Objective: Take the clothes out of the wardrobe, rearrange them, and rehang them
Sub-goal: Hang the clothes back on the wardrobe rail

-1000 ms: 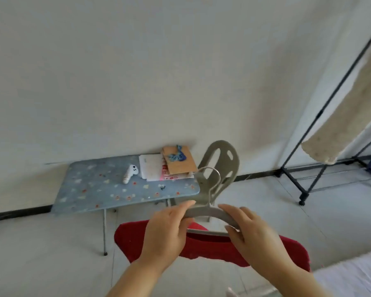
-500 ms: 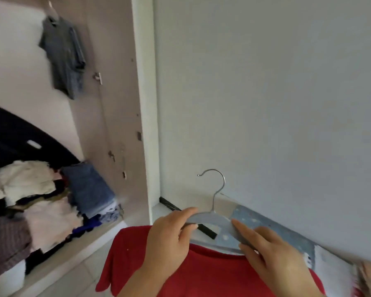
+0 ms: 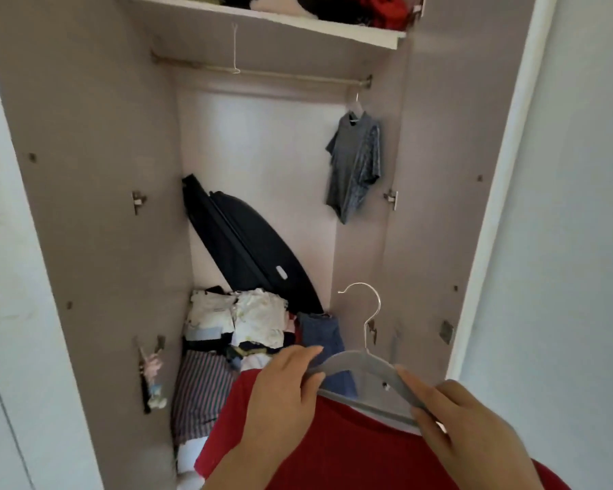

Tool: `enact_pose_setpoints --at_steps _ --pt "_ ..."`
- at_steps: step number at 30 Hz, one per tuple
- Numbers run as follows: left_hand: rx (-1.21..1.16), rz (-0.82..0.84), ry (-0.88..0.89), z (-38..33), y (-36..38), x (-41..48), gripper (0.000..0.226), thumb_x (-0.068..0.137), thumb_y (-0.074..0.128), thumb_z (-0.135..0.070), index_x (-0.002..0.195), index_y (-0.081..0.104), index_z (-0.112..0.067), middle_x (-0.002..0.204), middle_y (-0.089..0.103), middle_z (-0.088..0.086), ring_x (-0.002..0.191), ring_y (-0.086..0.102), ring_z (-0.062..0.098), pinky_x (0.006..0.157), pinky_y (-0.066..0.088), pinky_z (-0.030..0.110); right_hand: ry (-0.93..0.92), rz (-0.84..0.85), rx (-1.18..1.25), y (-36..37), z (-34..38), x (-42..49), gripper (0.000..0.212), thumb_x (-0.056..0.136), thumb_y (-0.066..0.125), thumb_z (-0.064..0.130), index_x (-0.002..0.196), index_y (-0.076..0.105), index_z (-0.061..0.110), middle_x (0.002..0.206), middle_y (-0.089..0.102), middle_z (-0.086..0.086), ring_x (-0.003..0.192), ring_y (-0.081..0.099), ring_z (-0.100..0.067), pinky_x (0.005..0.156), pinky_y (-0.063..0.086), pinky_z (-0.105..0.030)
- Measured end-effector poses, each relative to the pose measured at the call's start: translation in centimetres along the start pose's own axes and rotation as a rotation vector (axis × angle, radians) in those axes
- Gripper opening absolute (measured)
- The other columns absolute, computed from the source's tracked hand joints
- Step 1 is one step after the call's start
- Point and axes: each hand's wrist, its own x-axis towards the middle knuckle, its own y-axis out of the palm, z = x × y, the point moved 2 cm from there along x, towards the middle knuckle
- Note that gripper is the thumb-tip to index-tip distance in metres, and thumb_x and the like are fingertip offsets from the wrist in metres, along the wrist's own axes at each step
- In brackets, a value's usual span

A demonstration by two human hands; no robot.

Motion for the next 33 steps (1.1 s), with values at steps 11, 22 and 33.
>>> enact_pose_setpoints --at_steps 11,22,33 --pt "0.088 -0.083 -0.077 14.8 -1.7 21.2 0.037 0.092 0.050 -0.034 0.129 0.050 -0.029 0.123 0.053 -0.011 0.113 0.049 0.005 0.098 0.039 0.023 0.073 -0.050 0.049 9.4 -1.9 24.5 0.058 0.079 0.067 0.025 0.125 0.042 0.052 0.076 0.044 0.013 0.062 0.060 -0.014 0.047 0.043 -0.027" --pt "0.192 -0.101 0.045 19.3 -4.6 40.6 0.040 0.092 0.048 -0.041 0.131 0.046 -0.031 0.122 0.052 -0.010 0.113 0.049 0.007 0.099 0.039 0.027 0.090 -0.147 -0.123 10.3 -5.8 47.3 0.050 0.094 0.045 0.032 0.139 0.030 0.047 0.105 0.053 0.004 0.099 0.059 -0.019 0.076 0.047 -0.033" --pt "0.160 -0.185 0.133 21.7 -0.7 59.3 0.039 0.092 0.048 -0.041 0.130 0.043 -0.035 0.119 0.051 -0.013 0.105 0.048 0.003 0.089 0.037 0.016 0.156 -0.251 -0.274 10.1 -15.3 68.2 0.045 0.096 0.040 0.030 0.140 0.034 0.039 0.116 0.052 -0.006 0.108 0.055 -0.026 0.082 0.046 -0.034"
